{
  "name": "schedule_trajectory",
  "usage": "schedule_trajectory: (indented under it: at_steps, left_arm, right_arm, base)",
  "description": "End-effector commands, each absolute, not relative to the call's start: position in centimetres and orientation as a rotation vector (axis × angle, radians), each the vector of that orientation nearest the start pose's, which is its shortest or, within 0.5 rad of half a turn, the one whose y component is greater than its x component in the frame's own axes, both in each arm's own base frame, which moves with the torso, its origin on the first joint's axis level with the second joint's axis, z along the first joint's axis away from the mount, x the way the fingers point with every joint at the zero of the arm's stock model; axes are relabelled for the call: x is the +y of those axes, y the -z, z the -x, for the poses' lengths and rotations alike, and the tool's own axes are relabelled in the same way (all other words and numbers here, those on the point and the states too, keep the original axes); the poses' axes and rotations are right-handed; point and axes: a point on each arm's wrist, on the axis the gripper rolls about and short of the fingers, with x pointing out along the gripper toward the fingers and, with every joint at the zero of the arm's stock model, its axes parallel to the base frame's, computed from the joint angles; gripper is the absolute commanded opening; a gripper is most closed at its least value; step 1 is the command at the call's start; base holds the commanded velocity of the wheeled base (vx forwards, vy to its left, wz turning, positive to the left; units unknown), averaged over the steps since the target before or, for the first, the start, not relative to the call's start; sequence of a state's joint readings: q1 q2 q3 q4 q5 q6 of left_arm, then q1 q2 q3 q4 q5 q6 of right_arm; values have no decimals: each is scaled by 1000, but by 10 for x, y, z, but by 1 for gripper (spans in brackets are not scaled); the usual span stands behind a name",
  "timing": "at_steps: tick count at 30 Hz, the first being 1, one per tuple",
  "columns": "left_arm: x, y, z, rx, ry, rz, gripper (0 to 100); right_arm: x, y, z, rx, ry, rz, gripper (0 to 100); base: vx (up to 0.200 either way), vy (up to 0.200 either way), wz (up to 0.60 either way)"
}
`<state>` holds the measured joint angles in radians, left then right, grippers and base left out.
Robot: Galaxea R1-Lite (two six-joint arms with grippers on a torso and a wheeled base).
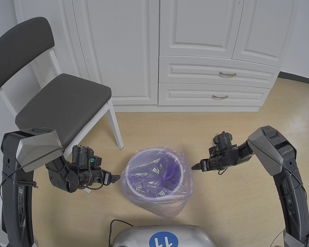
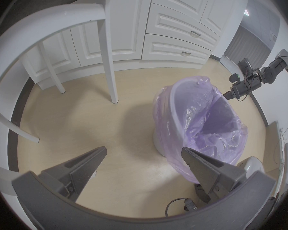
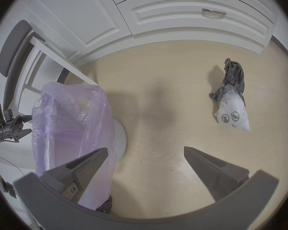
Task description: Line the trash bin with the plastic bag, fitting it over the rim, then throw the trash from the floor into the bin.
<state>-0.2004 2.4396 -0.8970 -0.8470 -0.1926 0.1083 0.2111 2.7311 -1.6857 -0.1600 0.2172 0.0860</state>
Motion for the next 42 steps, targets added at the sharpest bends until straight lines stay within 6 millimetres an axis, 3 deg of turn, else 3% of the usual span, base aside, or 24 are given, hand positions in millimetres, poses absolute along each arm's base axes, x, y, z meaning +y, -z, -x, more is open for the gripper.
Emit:
schedule_trajectory:
  at_steps: [1,4,13,19,30,42]
  left_arm:
    - [-80,57,-379,712,433,-93,100]
    - [-81,71,-384,727,452,-83,100]
    - [-87,68,-402,712,516,-17,100]
    - [-89,57,-442,862,525,7,100]
    - [-87,66,-487,811,505,18,100]
    - [-90,71,-497,862,502,25,100]
  right_arm:
    - [108,71,-481,905,-361,-81,100]
    - [108,71,-481,905,-361,-81,100]
    - [108,71,-481,903,-364,-80,100]
    - [108,71,-481,904,-362,-85,100]
    - [108,71,-481,905,-362,-90,100]
    - [110,74,-484,896,-360,-88,100]
  base:
    - [0,0,0]
    - [0,0,0]
    - [0,0,0]
    - [0,0,0]
    - [0,0,0]
    - [0,0,0]
